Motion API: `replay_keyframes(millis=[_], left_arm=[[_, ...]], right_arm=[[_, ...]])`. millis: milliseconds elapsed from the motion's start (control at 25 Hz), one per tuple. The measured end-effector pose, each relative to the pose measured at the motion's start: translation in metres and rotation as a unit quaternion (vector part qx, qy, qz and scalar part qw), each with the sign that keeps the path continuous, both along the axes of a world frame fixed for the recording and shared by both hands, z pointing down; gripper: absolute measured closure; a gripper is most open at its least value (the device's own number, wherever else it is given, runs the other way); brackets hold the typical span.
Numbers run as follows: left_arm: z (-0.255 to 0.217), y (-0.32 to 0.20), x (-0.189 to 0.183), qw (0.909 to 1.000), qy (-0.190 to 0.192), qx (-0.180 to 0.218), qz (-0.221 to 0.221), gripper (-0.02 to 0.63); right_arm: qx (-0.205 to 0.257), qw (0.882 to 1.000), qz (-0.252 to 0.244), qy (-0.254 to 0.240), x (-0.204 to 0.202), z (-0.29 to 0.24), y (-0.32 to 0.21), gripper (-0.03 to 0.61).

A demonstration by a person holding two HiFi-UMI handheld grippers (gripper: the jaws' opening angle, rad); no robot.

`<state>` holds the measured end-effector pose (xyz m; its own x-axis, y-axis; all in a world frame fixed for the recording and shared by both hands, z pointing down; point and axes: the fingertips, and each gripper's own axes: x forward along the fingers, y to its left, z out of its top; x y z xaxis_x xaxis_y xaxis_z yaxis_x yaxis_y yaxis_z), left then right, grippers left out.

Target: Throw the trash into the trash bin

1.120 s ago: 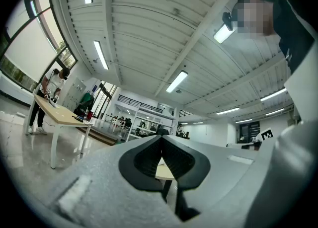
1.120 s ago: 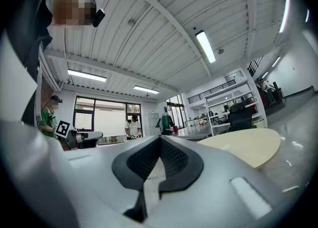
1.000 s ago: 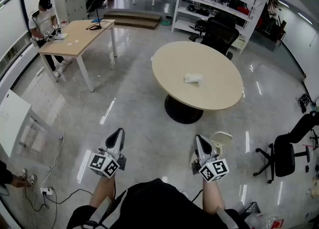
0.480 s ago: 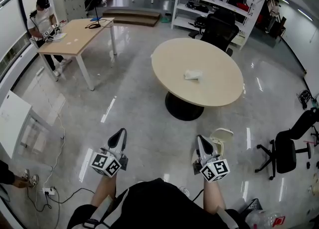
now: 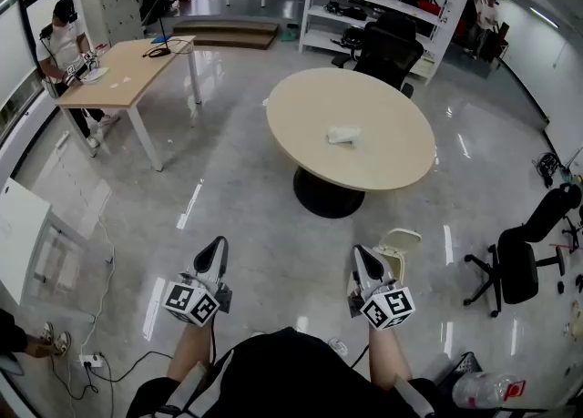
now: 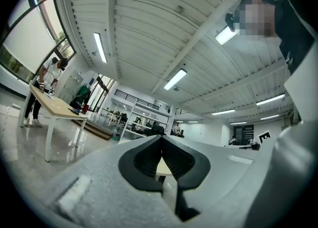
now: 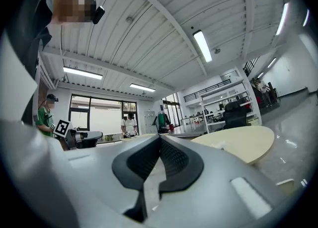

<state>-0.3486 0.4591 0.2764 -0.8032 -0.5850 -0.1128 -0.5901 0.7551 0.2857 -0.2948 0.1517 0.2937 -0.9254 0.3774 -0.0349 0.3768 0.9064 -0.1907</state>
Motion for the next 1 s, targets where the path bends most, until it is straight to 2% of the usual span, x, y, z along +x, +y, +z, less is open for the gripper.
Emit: replay_keyframes(millis=[200,400,640,1000], left_arm=[[0.001,0.007,-0.001,0.9998,0.000,0.005,0.018,0.612],[0.001,-0.007,-0.002,0.9977,-0.004,0.008,0.068,0.612],[-0.005,-0.040,-0.001,0.9897,-0.016,0.009,0.142,0.612],[-0.024,-0.111,0.028,0.9771,-0.024,0.002,0.212,0.612]], right_arm=[[-0.006,1.000,0.024,-0.006,0.012,-0.008,0.006,0.574],[0.002,0.996,0.083,-0.008,0.043,-0.013,-0.005,0.574],[-0.003,0.981,0.193,0.004,0.098,-0.004,-0.045,0.574],[-0.012,0.962,0.273,-0.006,0.162,-0.007,-0.106,0.574]])
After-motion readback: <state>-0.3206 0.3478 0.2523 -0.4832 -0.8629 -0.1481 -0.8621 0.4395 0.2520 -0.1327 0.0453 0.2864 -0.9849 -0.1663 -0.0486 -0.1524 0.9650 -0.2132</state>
